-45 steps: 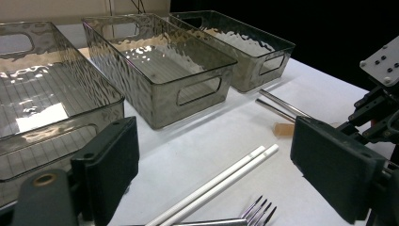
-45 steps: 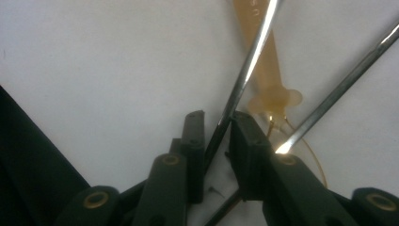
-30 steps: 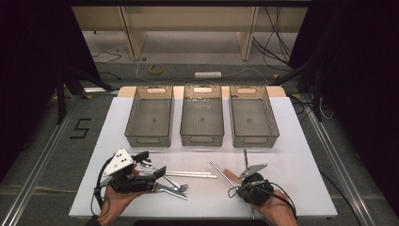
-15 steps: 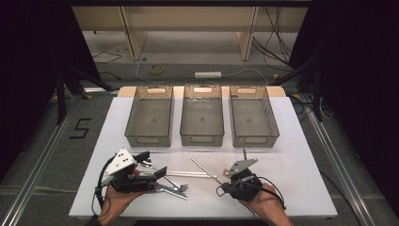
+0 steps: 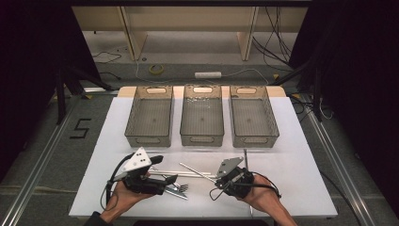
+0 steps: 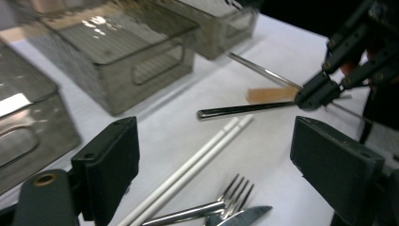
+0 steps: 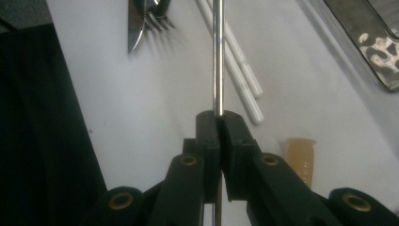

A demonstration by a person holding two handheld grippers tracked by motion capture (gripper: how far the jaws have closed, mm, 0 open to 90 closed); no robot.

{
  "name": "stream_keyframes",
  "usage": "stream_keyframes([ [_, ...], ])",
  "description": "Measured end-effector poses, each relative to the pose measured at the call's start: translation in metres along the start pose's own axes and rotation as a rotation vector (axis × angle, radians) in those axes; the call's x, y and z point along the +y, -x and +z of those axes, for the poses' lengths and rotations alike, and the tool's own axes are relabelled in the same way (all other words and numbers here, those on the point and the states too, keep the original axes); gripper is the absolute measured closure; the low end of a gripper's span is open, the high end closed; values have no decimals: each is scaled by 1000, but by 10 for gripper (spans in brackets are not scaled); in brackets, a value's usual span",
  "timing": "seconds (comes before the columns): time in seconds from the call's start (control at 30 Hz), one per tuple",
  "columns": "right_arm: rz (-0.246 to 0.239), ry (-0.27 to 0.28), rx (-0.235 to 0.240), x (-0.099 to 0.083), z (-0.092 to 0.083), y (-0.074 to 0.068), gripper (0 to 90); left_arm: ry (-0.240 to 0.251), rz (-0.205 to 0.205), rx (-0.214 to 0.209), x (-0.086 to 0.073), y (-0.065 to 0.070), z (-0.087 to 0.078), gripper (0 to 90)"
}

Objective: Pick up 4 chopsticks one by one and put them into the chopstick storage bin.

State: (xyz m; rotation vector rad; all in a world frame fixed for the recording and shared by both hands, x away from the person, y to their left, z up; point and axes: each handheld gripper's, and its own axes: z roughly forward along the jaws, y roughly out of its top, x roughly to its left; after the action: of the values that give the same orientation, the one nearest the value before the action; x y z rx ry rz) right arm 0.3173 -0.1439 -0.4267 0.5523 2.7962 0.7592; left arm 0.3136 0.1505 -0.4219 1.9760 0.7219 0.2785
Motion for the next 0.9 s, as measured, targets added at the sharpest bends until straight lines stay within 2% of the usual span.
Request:
stream_keyframes([
  [0.17,-57,-33,11,2,-1,-3,869,-114,128,-10,10,12,19,160],
  [0.27,-70,-37,11,3,-1,-4,869,-161,146,-45,17,14,27,176],
  [0.4,-83,-49,20,4,-4,-4,869,-221,188,-63,21,15,36,183],
  [0.67,-147,-74,42,5,-6,-5,869,-277,261,-105,22,22,44,245],
  [0.8,-174,-89,56,7,-6,-7,869,-316,311,-122,22,28,48,310],
  [0.9,-192,-98,51,8,-5,-8,869,-330,329,-132,22,31,50,362],
])
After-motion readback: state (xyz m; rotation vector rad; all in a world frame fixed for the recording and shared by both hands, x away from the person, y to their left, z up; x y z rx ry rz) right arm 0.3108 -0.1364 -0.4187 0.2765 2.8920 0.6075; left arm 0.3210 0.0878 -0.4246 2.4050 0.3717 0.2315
